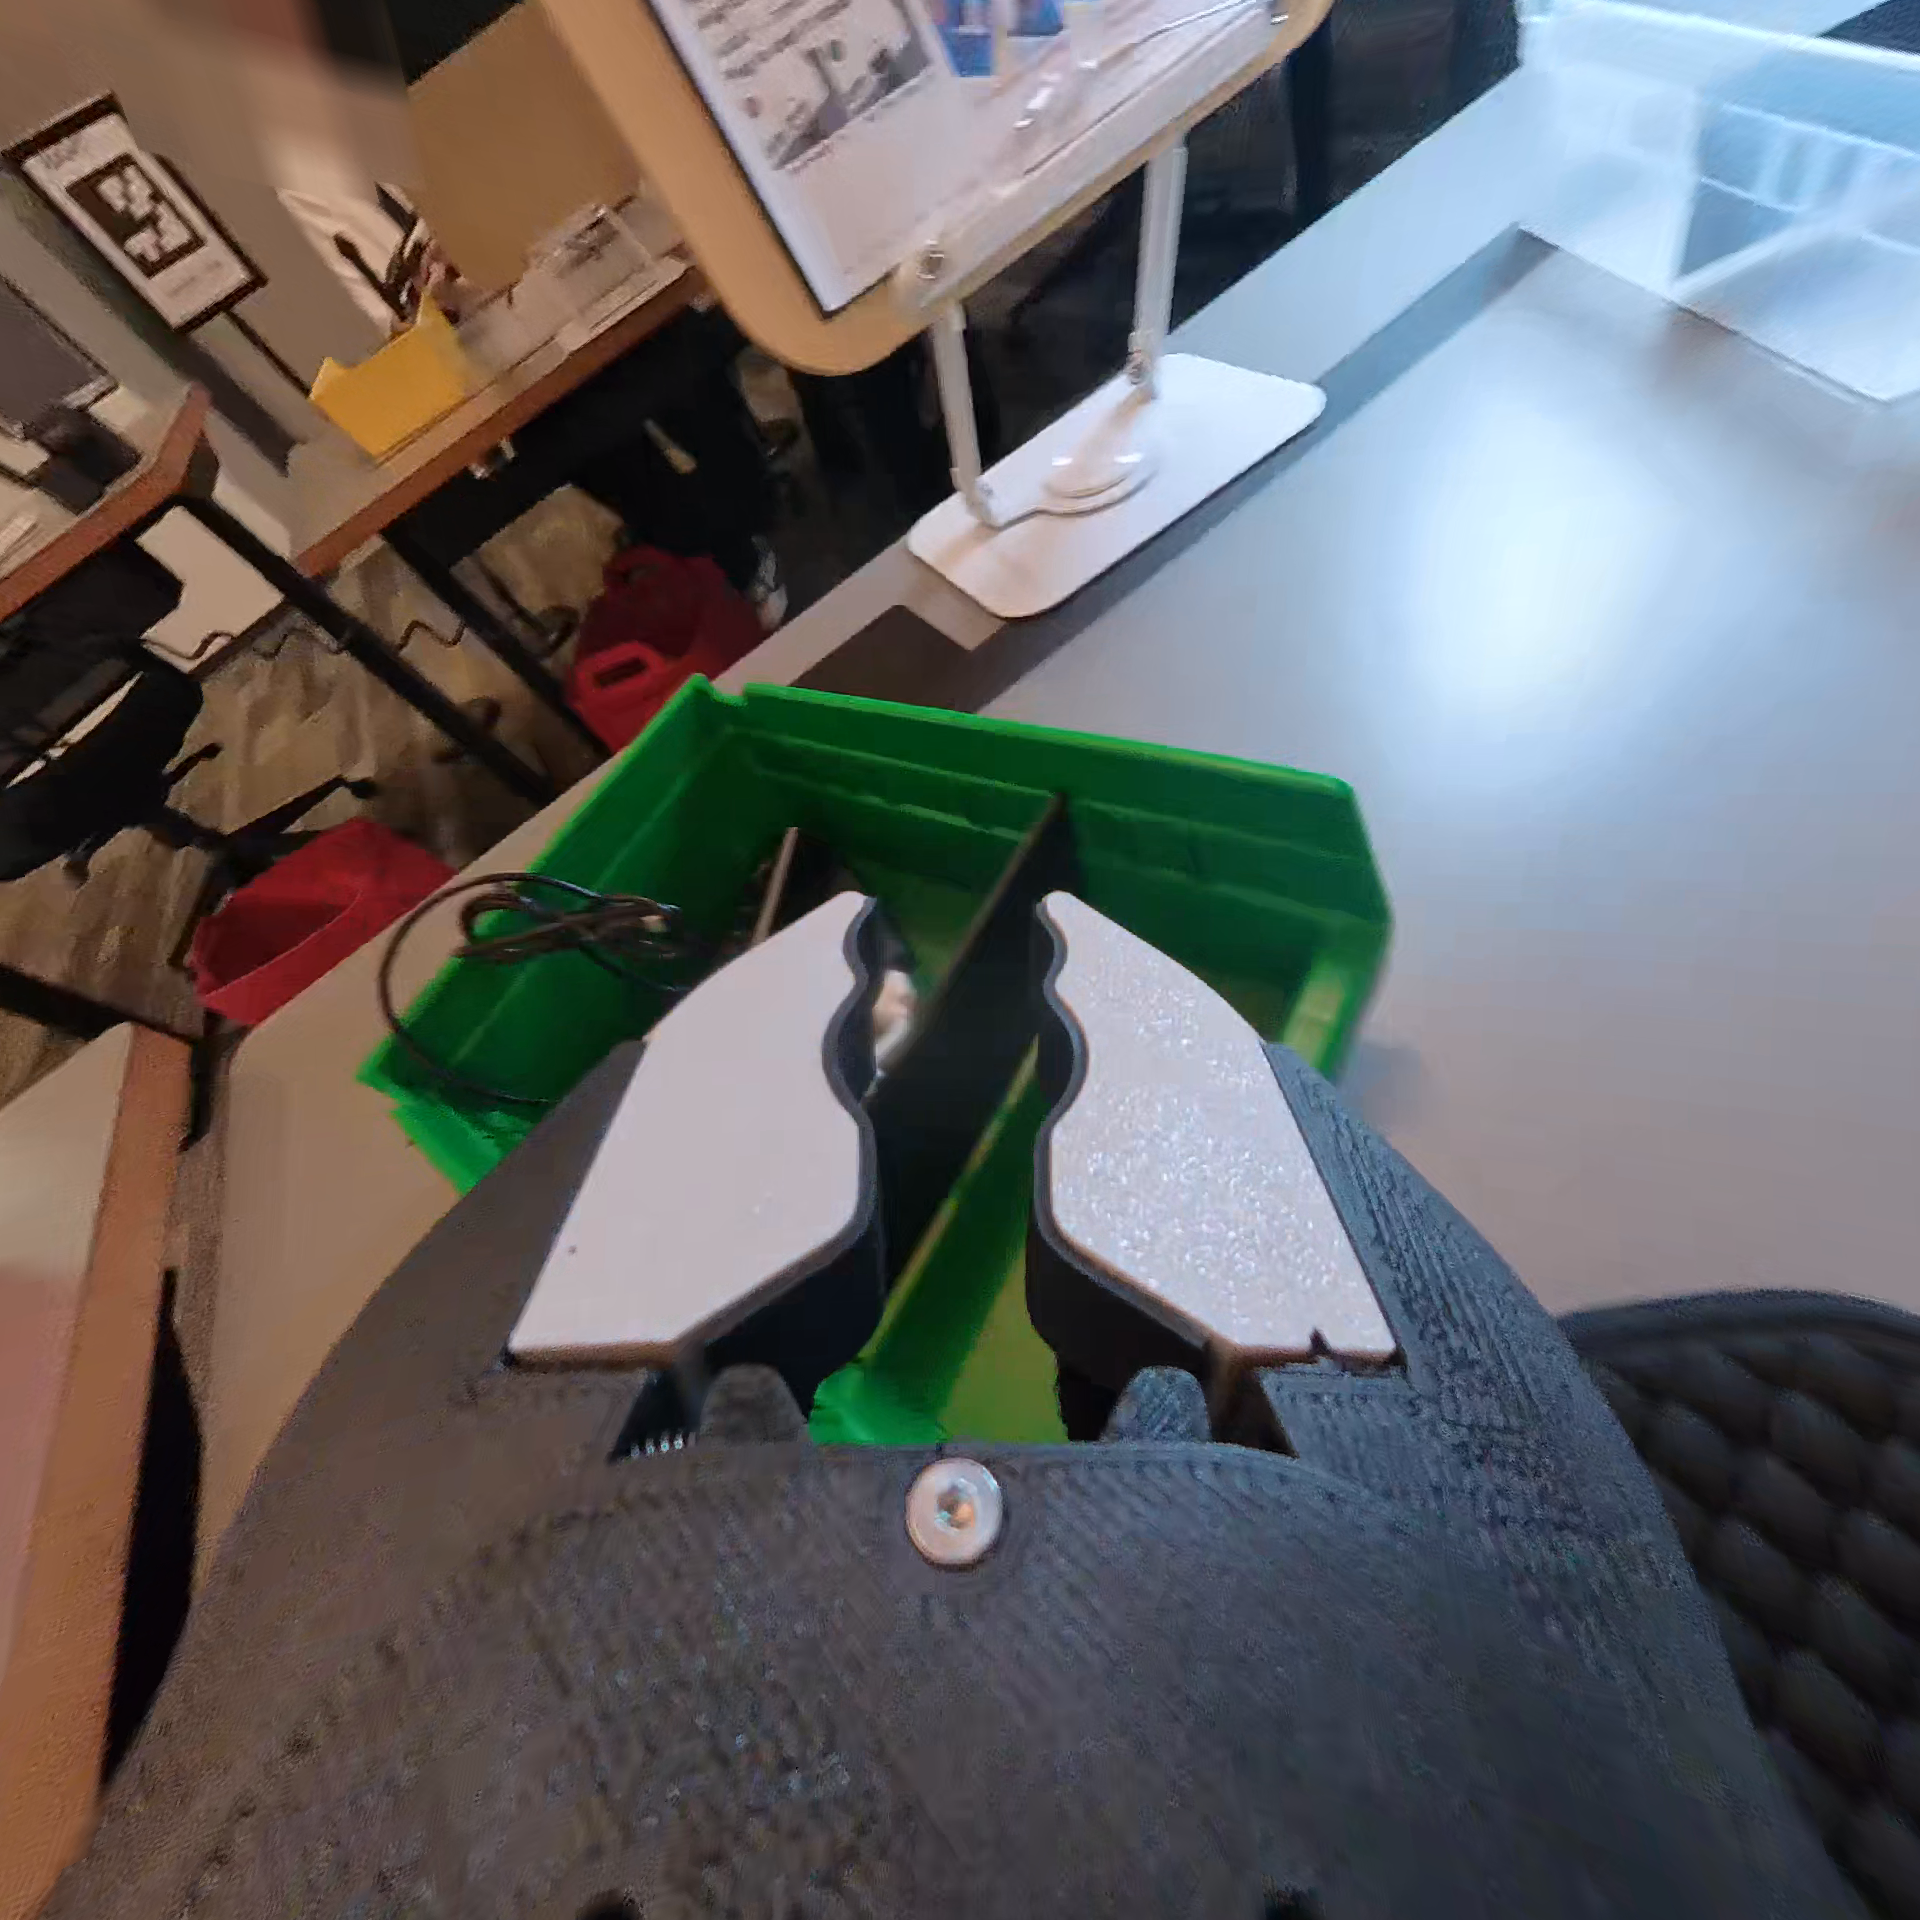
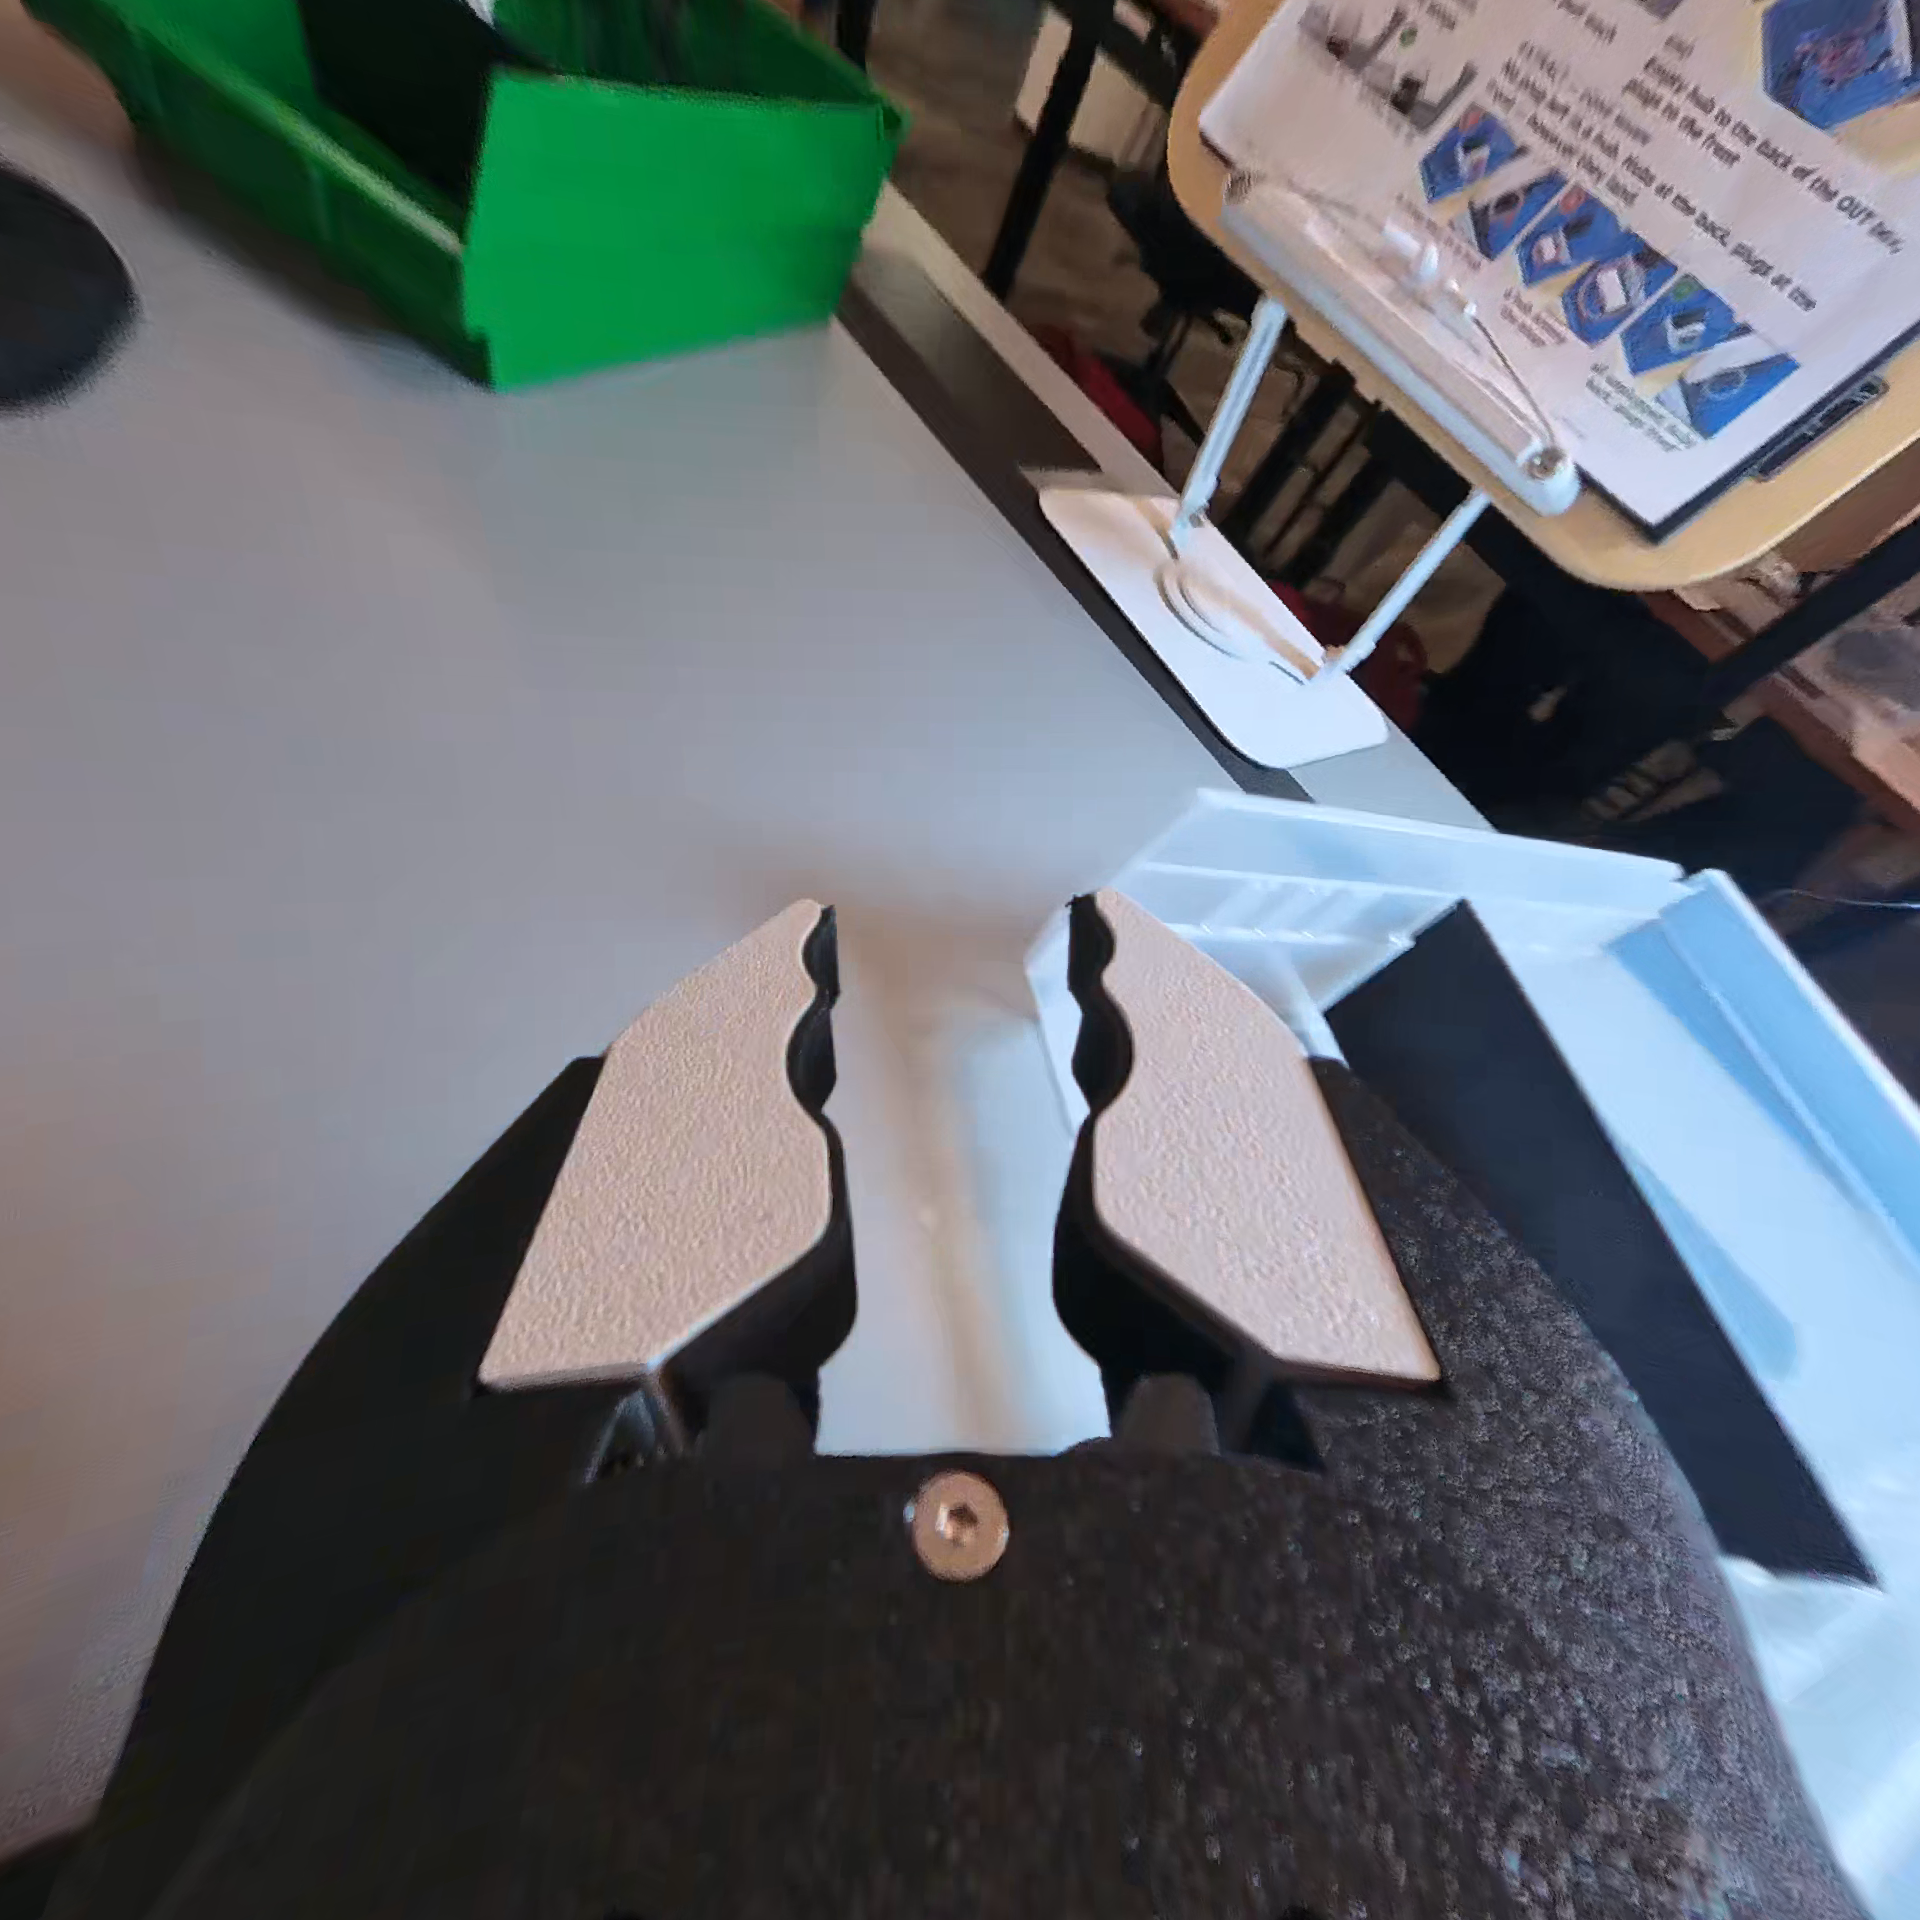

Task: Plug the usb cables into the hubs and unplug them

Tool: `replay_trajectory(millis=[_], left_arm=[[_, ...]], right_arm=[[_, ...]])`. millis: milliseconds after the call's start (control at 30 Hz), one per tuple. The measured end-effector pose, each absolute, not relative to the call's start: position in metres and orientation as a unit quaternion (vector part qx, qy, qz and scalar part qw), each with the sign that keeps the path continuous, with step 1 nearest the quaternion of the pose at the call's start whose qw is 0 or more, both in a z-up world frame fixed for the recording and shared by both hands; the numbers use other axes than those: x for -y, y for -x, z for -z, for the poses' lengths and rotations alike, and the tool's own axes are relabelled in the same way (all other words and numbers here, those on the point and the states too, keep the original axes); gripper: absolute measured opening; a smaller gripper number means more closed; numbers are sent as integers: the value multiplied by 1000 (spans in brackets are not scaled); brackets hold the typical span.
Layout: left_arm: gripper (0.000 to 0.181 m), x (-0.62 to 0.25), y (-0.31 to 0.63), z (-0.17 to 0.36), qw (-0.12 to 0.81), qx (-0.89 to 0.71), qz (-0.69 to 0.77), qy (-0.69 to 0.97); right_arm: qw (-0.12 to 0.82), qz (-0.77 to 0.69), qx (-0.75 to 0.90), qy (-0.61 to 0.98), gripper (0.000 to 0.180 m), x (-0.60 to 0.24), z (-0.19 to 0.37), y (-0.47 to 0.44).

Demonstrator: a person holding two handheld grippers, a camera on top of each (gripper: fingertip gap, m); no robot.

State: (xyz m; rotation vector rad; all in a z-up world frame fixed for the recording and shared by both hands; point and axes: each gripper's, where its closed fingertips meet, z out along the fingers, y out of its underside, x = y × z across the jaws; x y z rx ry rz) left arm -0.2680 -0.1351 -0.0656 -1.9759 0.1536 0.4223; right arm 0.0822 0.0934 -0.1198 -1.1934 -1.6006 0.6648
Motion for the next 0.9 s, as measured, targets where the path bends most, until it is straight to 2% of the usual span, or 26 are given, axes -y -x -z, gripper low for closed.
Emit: replay_trajectory(millis=[67,167,333,433,600,767,833,900], left_arm=[[28,124,292,58,504,-46,-192,841],[29,109,340,68,419,-34,-240,875],[29,100,416,112,214,-76,-317,921],[35,99,426,154,128,-81,-253,955],[44,96,428,197,47,-81,-149,984],[51,94,434,216,1,-95,-120,988],[51,93,435,216,-5,-106,-125,987],[42,92,437,213,4,-120,-147,982]], right_arm=[[489,-321,640,498,42,-80,118,-76],[483,-326,641,499,40,-74,132,-73],[466,-337,644,504,36,-74,147,-75],[449,-373,629,513,34,-74,146,-75],[424,-408,617,522,32,-76,149,-75],[415,-411,620,524,31,-76,153,-76],[415,-405,627,520,31,-74,155,-77],[418,-394,637,515,30,-73,157,-79]])
